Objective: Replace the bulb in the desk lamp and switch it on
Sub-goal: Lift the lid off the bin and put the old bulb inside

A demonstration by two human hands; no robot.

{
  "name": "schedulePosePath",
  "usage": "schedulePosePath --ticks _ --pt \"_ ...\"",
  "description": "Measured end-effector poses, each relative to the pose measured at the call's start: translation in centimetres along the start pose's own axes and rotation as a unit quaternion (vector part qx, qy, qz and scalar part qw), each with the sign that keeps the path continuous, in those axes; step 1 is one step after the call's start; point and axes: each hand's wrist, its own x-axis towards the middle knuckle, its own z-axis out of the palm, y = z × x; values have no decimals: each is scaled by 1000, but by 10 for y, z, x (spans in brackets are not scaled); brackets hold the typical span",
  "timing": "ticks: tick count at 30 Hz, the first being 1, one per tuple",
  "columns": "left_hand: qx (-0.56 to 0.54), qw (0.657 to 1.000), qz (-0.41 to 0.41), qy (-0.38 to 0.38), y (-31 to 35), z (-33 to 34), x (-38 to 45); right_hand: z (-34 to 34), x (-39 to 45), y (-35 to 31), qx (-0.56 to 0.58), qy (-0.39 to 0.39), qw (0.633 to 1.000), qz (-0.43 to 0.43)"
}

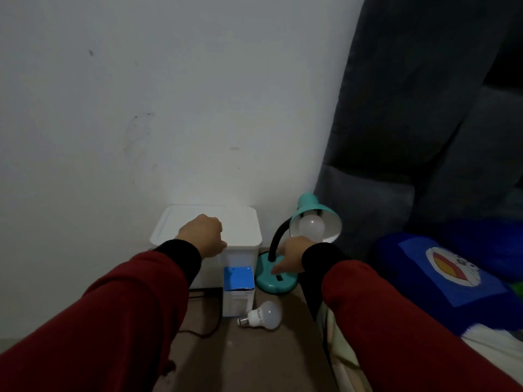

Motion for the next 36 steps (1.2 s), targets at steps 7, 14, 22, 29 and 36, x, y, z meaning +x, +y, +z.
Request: schedulePosePath --ticks 7,14,22,29,36 --pt "10 998 -53 10 -64 9 0 7 32 -40 -8 10 998 -63" --pt "-57 994 -91 -28 -103 40 10 33 80 -52 20 51 998 -33" --pt "-207 975 -78 17 -118 56 20 48 100 -47 127 89 987 -38" --pt "-216 969 -55 104 -116 44 14 32 90 -46 213 139 966 -56" --pt "-231 960 -57 146 -112 17 8 14 76 -50 250 157 952 -78"
